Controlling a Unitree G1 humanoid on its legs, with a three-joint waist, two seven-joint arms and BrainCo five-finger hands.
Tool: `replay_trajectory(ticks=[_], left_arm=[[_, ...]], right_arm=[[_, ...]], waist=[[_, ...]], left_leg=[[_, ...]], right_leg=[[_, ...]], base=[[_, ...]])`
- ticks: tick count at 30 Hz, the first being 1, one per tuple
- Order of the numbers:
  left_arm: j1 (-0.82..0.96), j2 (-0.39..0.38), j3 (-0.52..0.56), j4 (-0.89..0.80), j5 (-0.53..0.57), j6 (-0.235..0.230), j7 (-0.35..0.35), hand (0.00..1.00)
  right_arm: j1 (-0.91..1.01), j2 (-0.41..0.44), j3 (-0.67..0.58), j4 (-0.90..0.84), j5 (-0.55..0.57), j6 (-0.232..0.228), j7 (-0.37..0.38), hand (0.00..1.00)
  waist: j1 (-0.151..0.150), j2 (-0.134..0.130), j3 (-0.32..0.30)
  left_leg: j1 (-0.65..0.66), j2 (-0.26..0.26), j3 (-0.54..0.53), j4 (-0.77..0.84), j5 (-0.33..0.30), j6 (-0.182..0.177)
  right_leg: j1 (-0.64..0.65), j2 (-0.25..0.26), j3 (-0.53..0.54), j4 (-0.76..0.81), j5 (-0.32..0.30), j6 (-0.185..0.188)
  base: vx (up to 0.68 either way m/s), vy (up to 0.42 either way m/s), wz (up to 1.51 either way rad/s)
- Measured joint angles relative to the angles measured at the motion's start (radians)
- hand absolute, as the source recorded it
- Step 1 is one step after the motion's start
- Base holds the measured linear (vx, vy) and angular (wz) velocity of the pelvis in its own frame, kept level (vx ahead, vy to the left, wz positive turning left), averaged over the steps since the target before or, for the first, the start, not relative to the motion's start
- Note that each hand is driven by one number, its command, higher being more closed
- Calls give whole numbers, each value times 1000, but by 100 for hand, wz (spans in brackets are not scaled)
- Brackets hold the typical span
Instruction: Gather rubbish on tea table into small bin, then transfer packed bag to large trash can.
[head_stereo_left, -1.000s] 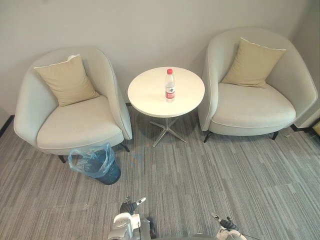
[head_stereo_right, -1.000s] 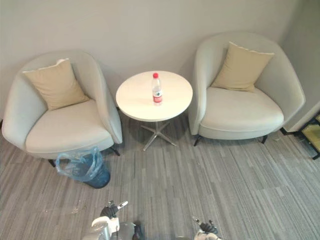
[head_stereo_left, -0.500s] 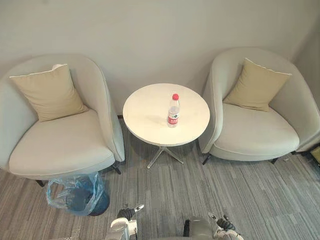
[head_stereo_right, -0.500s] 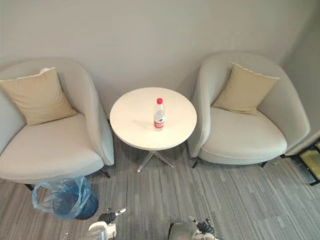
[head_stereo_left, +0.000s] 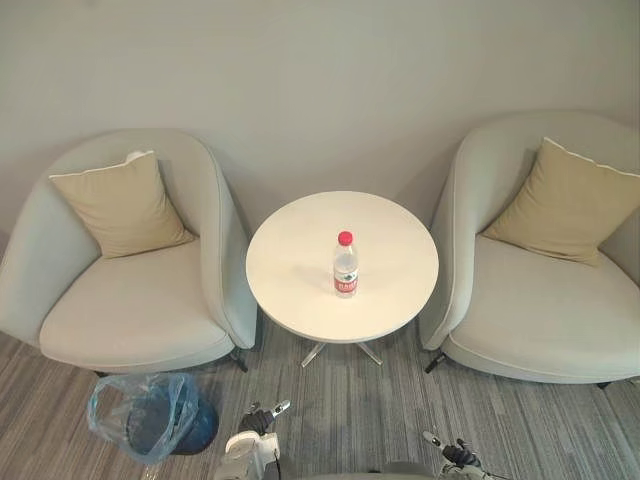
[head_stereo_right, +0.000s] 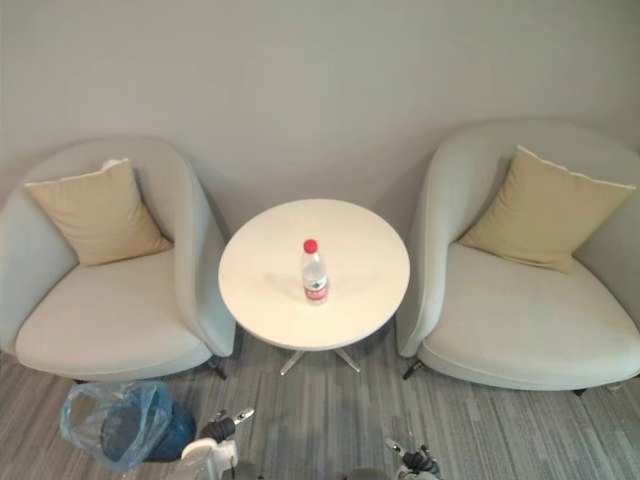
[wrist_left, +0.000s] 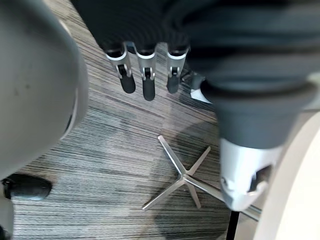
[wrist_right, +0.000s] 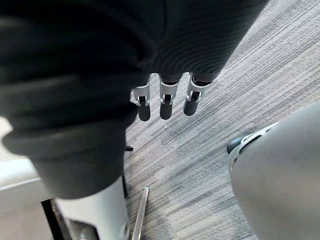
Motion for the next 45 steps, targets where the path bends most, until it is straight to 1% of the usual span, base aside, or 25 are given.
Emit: replay_trajectory(ticks=[1,2,3,5,7,8,10,11,12,13,14,15,16,17,18,20,21,25,30,32,35,38,39,42,45], left_arm=[[-1,2,-1,1,1,-1,0,0],[0,12,-6,16,1,-2,4,0],[-2,15,-11,16,2,-1,5,0],[-4,17,-9,16,2,-2,6,0],[-6,13,-11,18,2,-1,6,0],[-6,12,-12,20,2,-1,5,0],[-12,17,-29,35,2,-1,4,0],[-12,21,-31,37,2,2,2,0],[-9,23,-30,38,2,3,2,0],[-8,22,-30,41,3,3,-1,0],[-8,21,-29,45,3,1,-3,0],[-8,20,-26,47,3,1,-6,0],[-7,21,-16,46,3,0,-8,0],[-9,16,2,49,3,-2,-8,0],[-10,3,20,55,4,-2,-9,0],[-7,-3,45,58,13,-1,-10,0],[-7,-3,50,59,20,-1,-10,0],[-7,-2,52,62,22,-1,-9,0],[-10,6,46,55,26,-1,-4,0],[-9,10,40,54,33,-1,-2,0],[-8,14,26,52,41,-1,2,0],[3,19,-2,31,42,-1,11,0],[10,20,-11,21,43,-1,11,0],[30,23,-47,1,63,-2,12,0],[37,27,-76,-9,79,-5,11,0]], right_arm=[[1,2,0,6,-1,1,-2,0],[3,19,-1,19,-3,1,-5,0],[3,22,-1,23,-4,1,-5,0],[4,30,12,22,-5,1,-5,0],[14,30,34,12,-8,1,-4,0],[14,27,39,8,-18,0,-4,0],[15,27,42,-16,-42,0,-2,0],[19,24,42,-23,-43,-1,-2,0],[21,26,42,-25,-49,3,1,0],[21,27,41,-26,-65,4,5,0],[21,29,41,-28,-67,3,6,0],[20,33,40,-29,-69,0,5,0],[20,38,40,-24,-71,1,4,0],[21,36,40,-22,-71,1,4,0],[22,23,40,-19,-73,1,5,0],[23,9,41,-15,-73,1,5,0],[20,6,41,-11,-73,2,4,0],[19,4,64,-4,-73,1,0,0],[32,4,102,-41,-82,-5,-12,0],[47,4,109,-101,-84,-11,-15,0],[102,2,119,-272,-122,-21,-38,0],[174,2,137,-487,-133,-30,-55,0],[207,2,142,-580,-156,-31,-61,0],[288,1,154,-806,-201,-50,-75,0],[322,-1,168,-912,-241,-72,-78,0]], waist=[[11,-9,2],[19,-28,-23],[19,-37,-27],[23,-52,-26],[23,-57,-26],[23,-56,-25],[22,-56,-20],[20,-55,-19],[20,-63,-22],[17,-65,-23],[13,-65,-24],[10,-67,-25],[11,-74,-28],[11,-81,-35],[12,-59,-38],[14,-39,-43],[15,-35,-44],[19,-42,-44],[19,-59,-48],[21,-61,-48],[18,-59,-48],[16,-59,-48],[14,-59,-48],[0,-57,-49],[-1,-55,-50]], left_leg=[[21,-27,-14,-75,74,15],[52,-58,6,-129,83,26],[53,-65,20,-131,77,37],[66,-81,48,-131,68,51],[104,-106,58,-163,59,65],[129,-113,66,-186,56,70],[187,-128,70,-222,49,81],[203,-134,66,-224,44,87],[228,-141,54,-234,40,88],[238,-143,32,-242,40,88],[239,-142,15,-242,40,88],[239,-143,-12,-238,40,87],[233,-149,-34,-235,37,82],[234,-148,-50,-234,35,74],[233,-132,-65,-234,36,71],[234,-103,-70,-236,30,49],[236,-91,-69,-235,31,46],[228,-72,-84,-240,41,30],[200,-78,-127,-240,51,18],[195,-83,-130,-240,55,20],[183,-92,-129,-243,63,25],[182,-95,-125,-258,75,26],[180,-95,-125,-259,77,25],[181,-94,-129,-281,90,21],[180,-93,-131,-284,91,19]], right_leg=[[3,-5,24,-1,-7,18],[5,-18,59,-27,-6,35],[7,-27,67,-37,-3,44],[15,-44,92,-42,1,51],[12,-68,101,-1,-5,63],[-11,-73,108,69,-13,75],[-121,-100,113,339,-25,100],[-154,-114,107,427,-37,109],[-177,-127,97,486,-59,111],[-191,-136,84,495,-79,102],[-198,-136,85,477,-82,94],[-205,-137,90,416,-68,83],[-203,-136,103,318,-9,73],[-188,-130,113,300,-18,85],[-165,-112,111,266,-16,82],[-121,-86,94,203,-16,82],[-103,-73,90,170,-15,82],[-60,-53,60,76,-4,64],[-38,-58,27,18,12,68],[-34,-59,28,2,20,68],[-38,-67,33,-9,31,76],[-55,-69,39,-9,37,77],[-66,-68,39,-6,37,77],[-69,-67,38,-5,37,77],[-74,-66,36,-5,37,77]], base=[[214,169,-28],[262,188,-32],[219,147,-29],[234,163,-32],[182,160,-18],[147,160,-13],[137,137,-2],[142,62,18],[163,25,38],[121,-14,50],[103,-52,71],[137,-92,76],[150,-117,71],[156,-152,47],[106,-159,24],[99,-171,4],[51,-134,-8],[9,-92,6],[-30,-12,22],[-57,26,9],[-75,36,-1],[-80,14,-4],[-56,-10,-4],[-12,-11,0],[0,0,0]])
